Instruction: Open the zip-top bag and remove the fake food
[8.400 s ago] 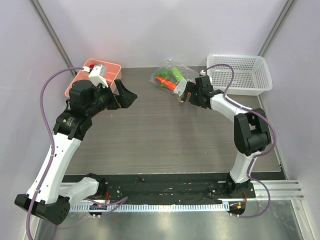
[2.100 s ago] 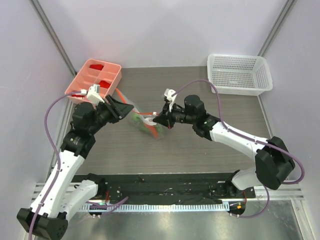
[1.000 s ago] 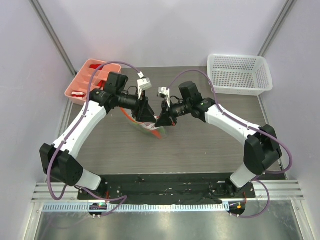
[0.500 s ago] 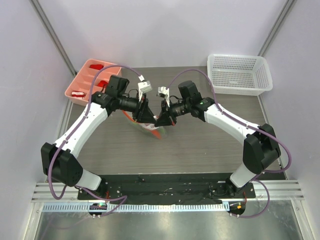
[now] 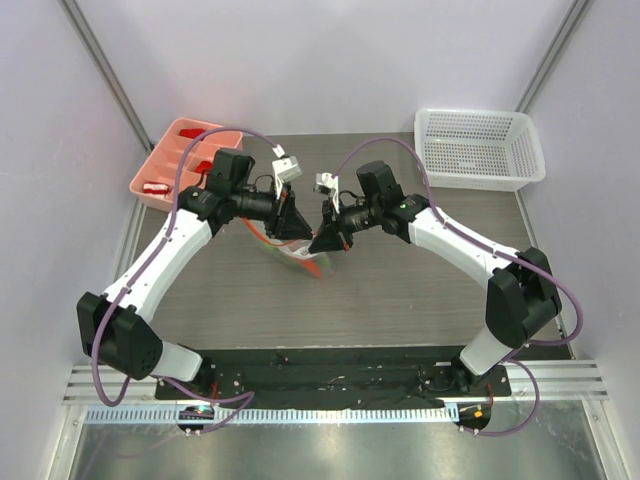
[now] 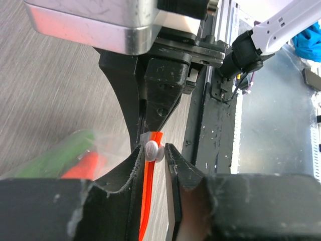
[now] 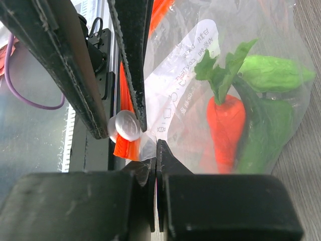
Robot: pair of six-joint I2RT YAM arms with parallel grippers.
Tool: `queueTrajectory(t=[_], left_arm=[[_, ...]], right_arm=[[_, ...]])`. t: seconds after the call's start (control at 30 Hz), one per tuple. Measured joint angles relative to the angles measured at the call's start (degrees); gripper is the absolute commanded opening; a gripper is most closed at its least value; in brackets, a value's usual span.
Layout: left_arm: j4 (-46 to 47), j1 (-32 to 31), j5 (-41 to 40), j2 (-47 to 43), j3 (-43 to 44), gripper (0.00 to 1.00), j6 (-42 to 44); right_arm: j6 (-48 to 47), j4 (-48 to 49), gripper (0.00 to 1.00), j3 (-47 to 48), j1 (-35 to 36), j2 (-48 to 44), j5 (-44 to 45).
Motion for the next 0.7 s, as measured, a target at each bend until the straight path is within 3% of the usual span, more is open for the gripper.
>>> queueTrajectory(t=[0.17,0.23,0.3,0.37,0.43,0.63,0.7], left_arm=[[0.8,-0.1,-0.4,0.0,0.0,0.18,-1.0],[0.9,-0.1,-0.6,0.0,0.0,0.31,-1.1],[0.9,-0.1,-0.9,0.0,0.0,0.51,-1.3],[0.9,-0.1,-1.1,0.0,0.0,0.52,-1.4],[0.9,-0.1,-1.4,-0.1,-0.1,0.42,-1.5],[0.9,-0.1,-2.0,-0.5,-0.7,0.31,-1.6],[0.9,-0.1,-2.1,-0.5,-0.7,0.20,-1.8]], right_arm=[[0.5,0.2,0.01,0.0,0.0,0.4,-0.4],[1.0,0.5,0.01,0.0,0.0,0.5,-0.7],[1.3,0.9,0.01,0.0,0.0,0.6,-1.0],[1.6,1.2,0.01,0.0,0.0,0.6,-1.1],[1.8,1.4,0.01,0.0,0.0,0.6,-1.1],[2.3,2.1,0.01,0.0,0.0,0.9,-1.5],[2.5,2.1,0.01,0.0,0.0,0.9,-1.6]])
